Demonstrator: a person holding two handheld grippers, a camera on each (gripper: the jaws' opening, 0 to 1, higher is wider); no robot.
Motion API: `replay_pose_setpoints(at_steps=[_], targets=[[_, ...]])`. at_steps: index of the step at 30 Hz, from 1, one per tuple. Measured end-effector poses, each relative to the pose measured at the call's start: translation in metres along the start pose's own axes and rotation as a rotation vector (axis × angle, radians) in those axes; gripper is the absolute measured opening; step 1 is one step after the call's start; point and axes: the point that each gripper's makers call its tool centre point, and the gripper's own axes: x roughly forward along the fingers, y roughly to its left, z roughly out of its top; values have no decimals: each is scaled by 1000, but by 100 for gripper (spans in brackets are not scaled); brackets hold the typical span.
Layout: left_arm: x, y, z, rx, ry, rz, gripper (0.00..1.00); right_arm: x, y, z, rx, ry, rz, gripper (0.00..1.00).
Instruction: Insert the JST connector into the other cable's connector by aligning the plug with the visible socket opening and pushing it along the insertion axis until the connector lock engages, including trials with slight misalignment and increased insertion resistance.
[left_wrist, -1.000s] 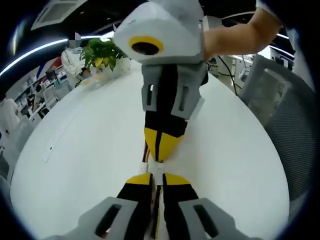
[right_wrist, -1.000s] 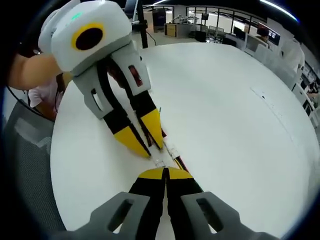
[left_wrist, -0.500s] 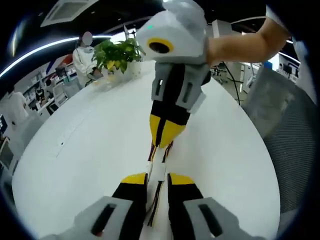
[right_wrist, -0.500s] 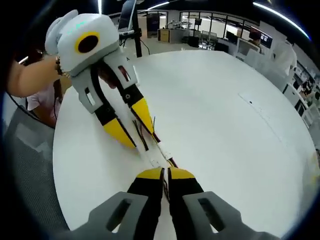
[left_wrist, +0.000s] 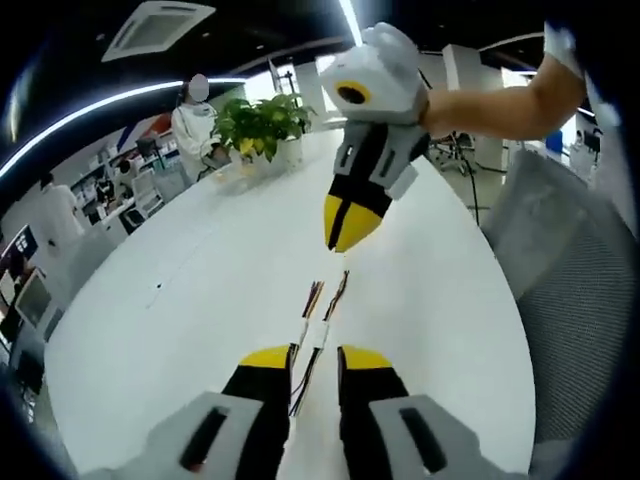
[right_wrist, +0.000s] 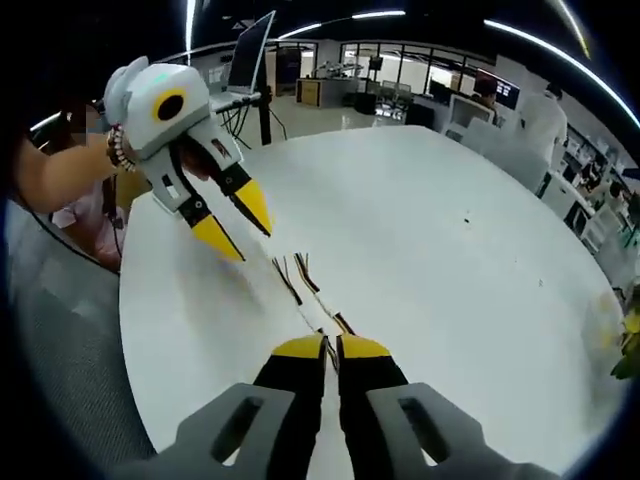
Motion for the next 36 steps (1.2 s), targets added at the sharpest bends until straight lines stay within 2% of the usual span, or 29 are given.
replay_pose_setpoints(at_steps=[3,5,8,12,19,22,27,31,36], targets=[[-9,-6,8,-85,-44,22,12,-11,4,-2,18,-17,-15,2],[-13,-14,11,-75,-50,25,12,-19,10,-1,47,-32,-11,3],[-19,-22,15,-82,-54,49,13,-32,17,3,41,-61,-28,4],[-27,-33,22,-155,-113,52,13,-46,26,6,48,-93,-31,5],[-46,-53,16,-210,-111,93,16,-68,36,1,62,-139,-73,8],[-54,-61,15,-236,-116,112,17,-71,37,-7,82,-128,-82,9],[-74,-67,19,-300,-173,168,25,-86,42,-13,97,-154,-121,12],[-94,-70,18,-330,-193,212,27,-99,42,-17,115,-173,-156,15],[-107,-76,7,-358,-182,247,40,-112,46,-21,156,-207,-192,18]])
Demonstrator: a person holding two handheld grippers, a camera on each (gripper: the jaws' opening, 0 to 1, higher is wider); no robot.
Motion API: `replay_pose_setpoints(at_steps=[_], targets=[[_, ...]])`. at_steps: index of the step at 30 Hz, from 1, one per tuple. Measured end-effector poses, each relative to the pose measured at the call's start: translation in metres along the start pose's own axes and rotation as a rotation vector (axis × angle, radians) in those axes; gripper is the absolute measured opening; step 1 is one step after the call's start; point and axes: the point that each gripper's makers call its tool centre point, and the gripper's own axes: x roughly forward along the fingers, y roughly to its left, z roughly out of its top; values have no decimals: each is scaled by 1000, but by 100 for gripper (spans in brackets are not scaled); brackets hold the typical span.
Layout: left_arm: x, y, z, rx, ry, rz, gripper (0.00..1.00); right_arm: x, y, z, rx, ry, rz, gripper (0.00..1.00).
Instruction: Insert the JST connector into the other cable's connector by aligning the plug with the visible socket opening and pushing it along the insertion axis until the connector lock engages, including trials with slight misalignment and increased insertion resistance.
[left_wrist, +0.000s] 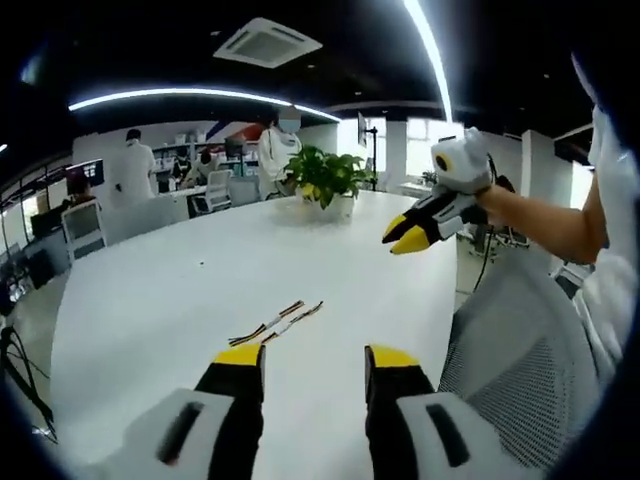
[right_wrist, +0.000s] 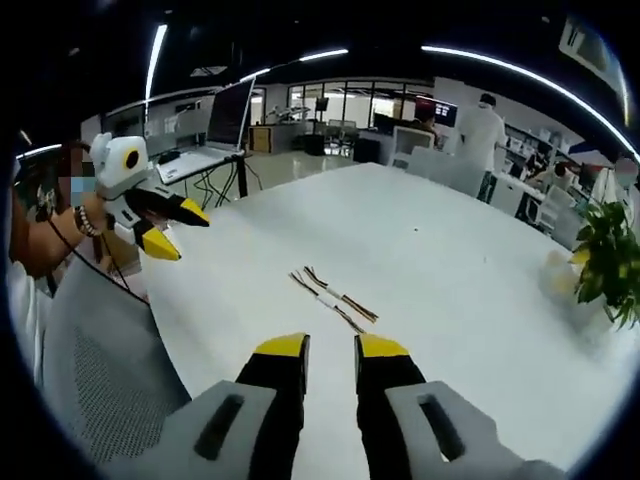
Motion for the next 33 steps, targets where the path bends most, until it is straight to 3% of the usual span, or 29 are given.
replay_pose_setpoints(at_steps=[3,8,20,28,33], targets=[[-8,-2,-4,-23,5,22,48,-7,0,-3,-5,-9,-33,22],[-24,-12,-5,-115,-38,45,52,-19,0,-13,28,-36,-70,28],[-56,-13,-18,-258,-114,160,87,-54,-6,-35,66,-68,-192,45],[-59,-17,-35,-294,-75,178,90,-69,-11,-65,148,-49,-255,52],[-58,-21,-37,-333,-93,167,89,-67,-4,-89,203,-5,-250,57]])
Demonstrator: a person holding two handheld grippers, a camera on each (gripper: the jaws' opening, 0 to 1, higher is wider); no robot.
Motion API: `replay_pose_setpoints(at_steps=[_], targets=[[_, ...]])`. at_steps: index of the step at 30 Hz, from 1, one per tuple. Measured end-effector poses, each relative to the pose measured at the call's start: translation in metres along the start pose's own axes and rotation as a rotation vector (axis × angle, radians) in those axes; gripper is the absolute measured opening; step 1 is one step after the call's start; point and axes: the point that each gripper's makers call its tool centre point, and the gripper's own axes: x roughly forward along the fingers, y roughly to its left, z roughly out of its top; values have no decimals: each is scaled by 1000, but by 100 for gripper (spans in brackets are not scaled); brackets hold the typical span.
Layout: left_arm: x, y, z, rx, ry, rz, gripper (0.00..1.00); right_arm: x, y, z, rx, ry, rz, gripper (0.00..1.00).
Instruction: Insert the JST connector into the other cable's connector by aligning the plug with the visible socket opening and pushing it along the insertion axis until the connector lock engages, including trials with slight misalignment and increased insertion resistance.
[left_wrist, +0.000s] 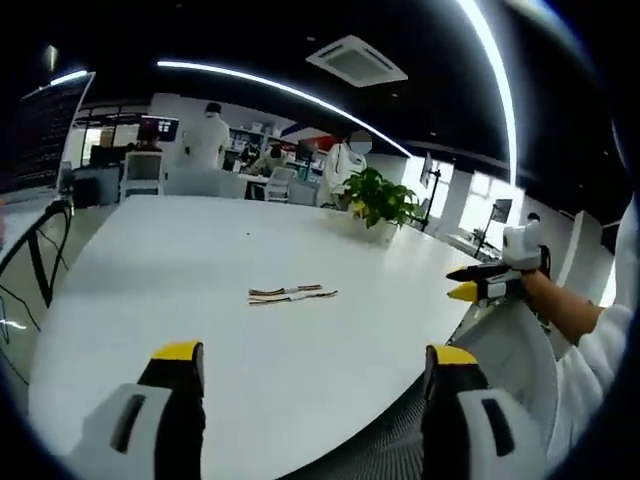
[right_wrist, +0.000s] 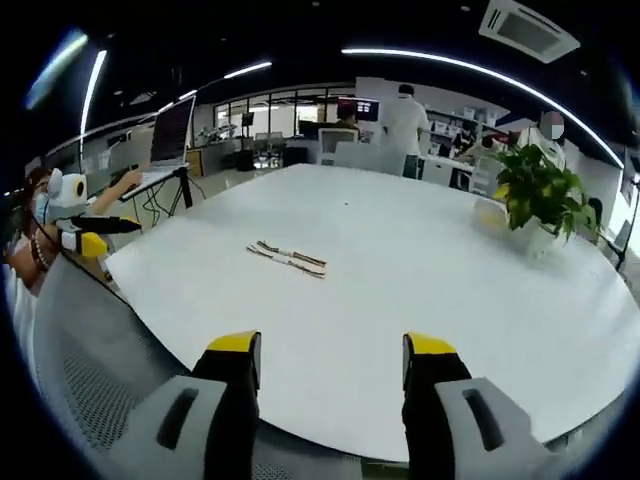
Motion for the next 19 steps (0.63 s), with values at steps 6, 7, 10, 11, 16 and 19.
replay_pose_setpoints(at_steps=[6,7,10,11,16,19], targets=[[1,-3,-8,-25,9,-6,89,-1,-3,-9,19,10,-17,59],[2,-4,-10,-36,13,-9,89,-1,-3,-9,30,8,-17,60],[2,-2,-14,-56,21,-4,89,0,-4,-12,45,9,-21,60],[2,-2,-16,-55,26,0,89,1,-3,-15,44,13,-24,59],[3,-1,-22,-74,44,0,89,4,-1,-19,45,25,-22,59],[3,0,-23,-75,45,-4,89,4,-2,-18,51,20,-23,60]])
